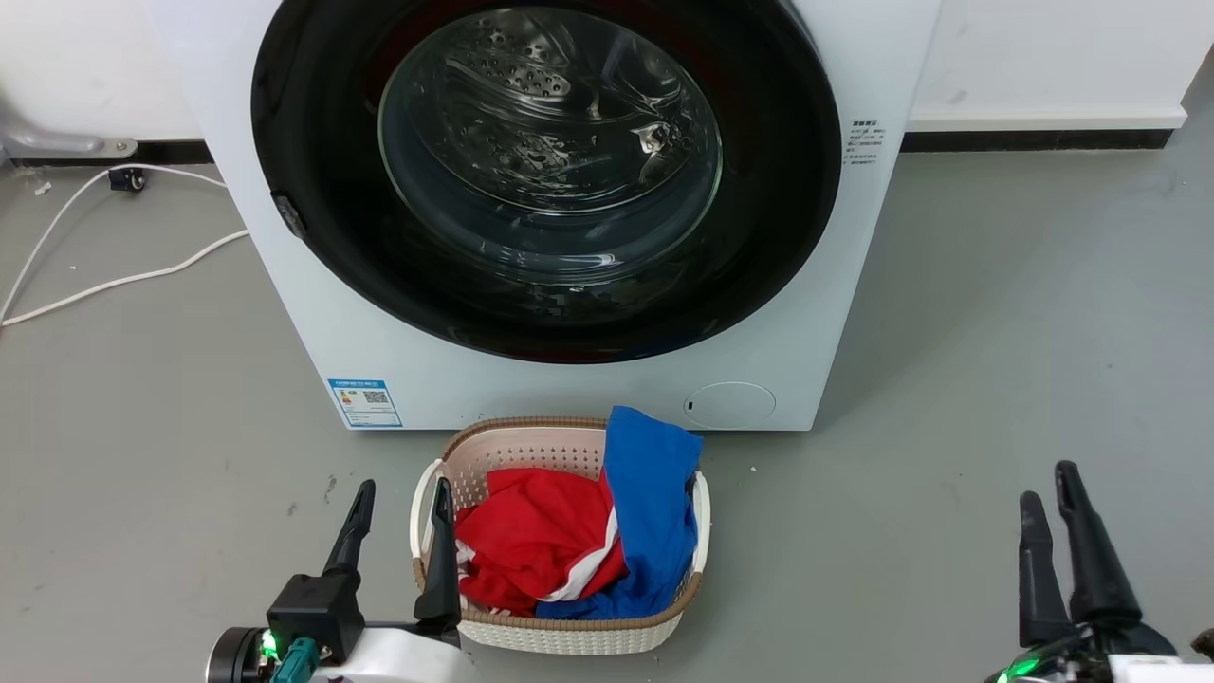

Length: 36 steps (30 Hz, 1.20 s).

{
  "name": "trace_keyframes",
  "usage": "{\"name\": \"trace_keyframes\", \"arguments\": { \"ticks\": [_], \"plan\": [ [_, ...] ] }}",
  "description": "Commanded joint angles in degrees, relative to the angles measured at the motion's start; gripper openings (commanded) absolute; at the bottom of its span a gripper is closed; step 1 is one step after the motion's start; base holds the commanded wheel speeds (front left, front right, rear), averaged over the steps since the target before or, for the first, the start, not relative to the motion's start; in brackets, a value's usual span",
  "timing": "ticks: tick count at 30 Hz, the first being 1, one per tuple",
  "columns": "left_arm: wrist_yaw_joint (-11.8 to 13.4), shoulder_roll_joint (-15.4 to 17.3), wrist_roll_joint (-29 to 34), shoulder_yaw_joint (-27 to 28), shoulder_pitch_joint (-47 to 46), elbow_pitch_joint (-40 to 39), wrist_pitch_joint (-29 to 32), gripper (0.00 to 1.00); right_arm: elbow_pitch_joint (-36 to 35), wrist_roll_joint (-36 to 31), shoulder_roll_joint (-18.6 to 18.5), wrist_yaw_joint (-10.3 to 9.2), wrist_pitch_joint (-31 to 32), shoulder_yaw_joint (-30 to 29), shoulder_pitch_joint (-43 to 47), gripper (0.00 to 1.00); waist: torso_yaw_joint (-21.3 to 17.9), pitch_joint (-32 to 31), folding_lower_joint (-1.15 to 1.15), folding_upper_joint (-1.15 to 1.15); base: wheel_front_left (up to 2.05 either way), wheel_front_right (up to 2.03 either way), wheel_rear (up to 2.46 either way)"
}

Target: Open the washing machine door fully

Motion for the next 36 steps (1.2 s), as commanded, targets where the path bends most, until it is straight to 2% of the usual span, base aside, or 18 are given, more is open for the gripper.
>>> {"name": "trace_keyframes", "arguments": {
  "ticks": [1, 6, 10, 11, 12, 26, 36],
  "plan": [
    [0.03, 0.0, -0.08, 0.12, 0.53, -0.09, -0.16, 1.0, -0.84, 2.83, -0.13, 0.03, 1.9, -0.79, 0.88, 1.0, -0.05, 0.0, 0.0, 0.0, 0.0, 0.0, 0.0],
    [-0.13, 0.0, -0.15, 0.08, 0.53, -0.11, -0.16, 1.0, -1.55, 11.28, 0.26, 0.03, 9.04, -4.4, 2.05, 1.0, -0.06, 0.04, 0.0, 0.0, 0.0, 0.0, 0.0],
    [-0.14, 0.0, -0.2, 0.07, 0.5, -0.15, -0.16, 1.0, -0.26, 13.04, 0.53, 0.03, 12.34, -7.64, 2.37, 1.0, 0.0, 0.11, 0.0, 0.0, 0.0, 0.0, 0.0],
    [-0.15, 0.0, -0.2, 0.07, 0.5, -0.15, -0.16, 1.0, 0.19, 13.04, 0.57, 0.02, 13.23, -7.88, 2.39, 0.37, 0.03, 0.12, 0.0, 0.0, 0.0, 0.0, 0.0],
    [-0.15, 0.0, -0.18, 0.05, 0.5, -0.14, -0.16, 1.0, 0.33, 12.72, 0.61, 0.03, 13.91, -8.04, 2.4, 0.0, 0.05, 0.12, 0.0, 0.0, 0.0, 0.0, 0.0],
    [0.58, 0.0, 1.41, 0.39, 0.27, -1.0, -0.16, 1.0, 2.06, 10.57, 0.65, 0.03, 13.67, -8.29, 0.98, 0.0, 0.26, 0.07, 0.0, 0.0, 0.0, 0.0, 0.0],
    [1.23, 0.0, 2.7, 0.65, -0.62, -1.95, -0.16, 1.0, 6.52, 9.85, 0.22, 0.03, 15.73, -15.71, -8.03, 0.0, 0.79, 1.89, 0.0, 0.0, 0.0, 0.0, 0.0]
  ]
}}
